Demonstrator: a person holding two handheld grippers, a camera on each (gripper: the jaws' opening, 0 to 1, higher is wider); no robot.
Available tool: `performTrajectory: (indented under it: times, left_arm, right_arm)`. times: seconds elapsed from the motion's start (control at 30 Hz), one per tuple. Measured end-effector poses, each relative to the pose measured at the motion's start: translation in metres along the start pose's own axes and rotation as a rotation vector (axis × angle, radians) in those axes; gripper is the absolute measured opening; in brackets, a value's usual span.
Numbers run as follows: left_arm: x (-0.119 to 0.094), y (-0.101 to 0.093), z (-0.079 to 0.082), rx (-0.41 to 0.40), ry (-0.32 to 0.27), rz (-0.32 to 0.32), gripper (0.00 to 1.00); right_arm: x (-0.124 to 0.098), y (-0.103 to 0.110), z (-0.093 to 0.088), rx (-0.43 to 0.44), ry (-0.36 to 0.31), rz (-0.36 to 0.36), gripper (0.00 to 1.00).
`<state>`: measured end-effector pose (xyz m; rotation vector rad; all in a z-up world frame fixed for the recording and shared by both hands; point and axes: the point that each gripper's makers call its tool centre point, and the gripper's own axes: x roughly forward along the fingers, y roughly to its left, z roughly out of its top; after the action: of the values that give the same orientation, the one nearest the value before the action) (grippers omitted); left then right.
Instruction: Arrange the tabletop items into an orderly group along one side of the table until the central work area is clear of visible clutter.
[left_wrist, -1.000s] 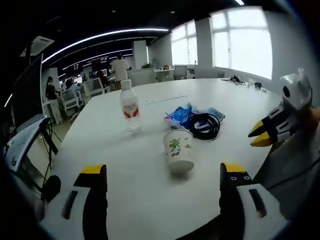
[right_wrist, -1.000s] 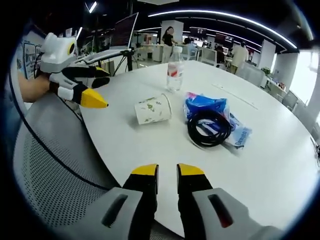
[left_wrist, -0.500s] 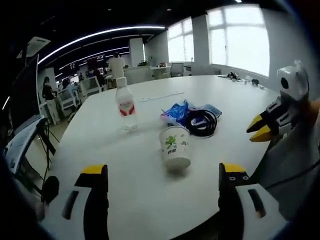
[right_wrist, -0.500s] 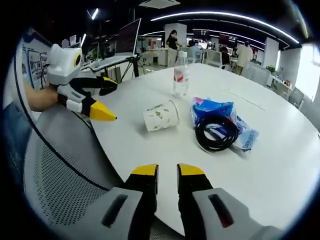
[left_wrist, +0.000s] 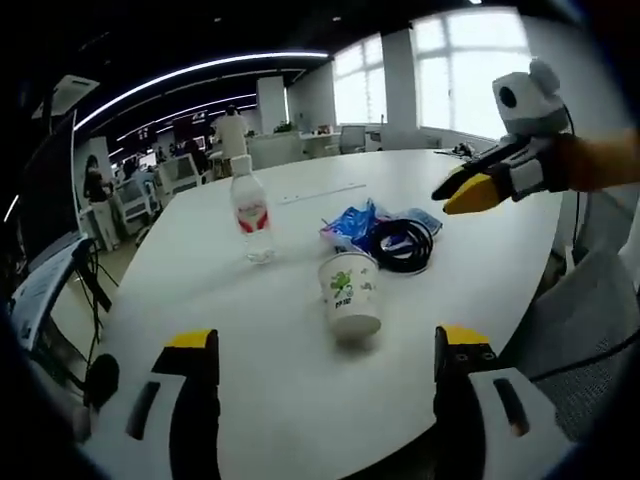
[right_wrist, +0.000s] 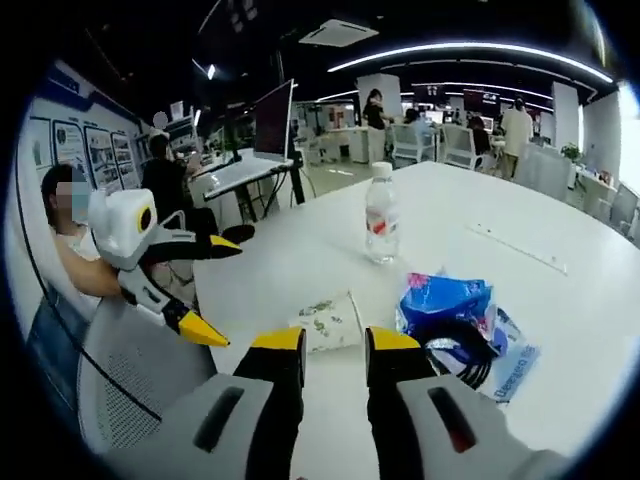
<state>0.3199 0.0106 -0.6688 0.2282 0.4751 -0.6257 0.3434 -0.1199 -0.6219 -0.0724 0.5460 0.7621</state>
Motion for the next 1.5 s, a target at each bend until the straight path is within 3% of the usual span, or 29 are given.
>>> performTrajectory:
  times: [0.13, 0.23, 0.33, 0.37, 0.4, 0.5, 0.63, 0.83, 1.2, 1.5]
  left_arm:
    - [0.0, -0.001, -0.005, -0.007, 0.024, -0.008, 0.87]
    - [0.0, -0.003, -0.003, 0.003, 0.02, -0.015, 0.87]
    - [0.0, -0.001, -0.002, 0.002, 0.015, -0.013, 0.88]
    - [0.001, -0.001, -0.003, 0.0, 0.02, -0.013, 0.88]
    - [0.001, -0.001, -0.003, -0.001, 0.022, -0.013, 0.89]
    - [0.001, -0.003, -0.003, 0.007, 0.026, -0.013, 0.89]
    - [0.002, -0.004, -0.005, 0.012, 0.032, -0.02, 0.88]
    - [0.002, -0.006, -0.006, 0.016, 0.04, -0.028, 0.87]
    - [0.003, -0.007, -0.008, 0.027, 0.047, -0.037, 0.85]
    - [0.003, -0.008, -0.006, 0.022, 0.038, -0.04, 0.84]
  right_arm:
    - [0.023, -0.007, 0.001, -0.021, 0.062, 0.057, 0.24]
    - [0.037, -0.007, -0.002, -0.128, 0.119, 0.099, 0.24]
    - [0.051, -0.007, -0.012, -0.125, 0.188, 0.136, 0.25]
    - [0.056, -0.01, -0.012, -0.121, 0.181, 0.132, 0.25]
    - [0.059, -0.011, -0.011, -0.112, 0.177, 0.134, 0.25]
    - [0.068, -0.005, -0.01, 0.036, 0.162, 0.189, 0.26]
    - [0.078, -0.013, -0.014, 0.008, 0.192, 0.188, 0.26]
    - [0.089, -0.014, -0.02, 0.169, 0.215, 0.218, 0.28]
    - [0.091, -0.016, -0.039, 0.248, 0.204, 0.203, 0.26]
    - [0.085, -0.008, -0.054, 0.289, 0.198, 0.201, 0.15]
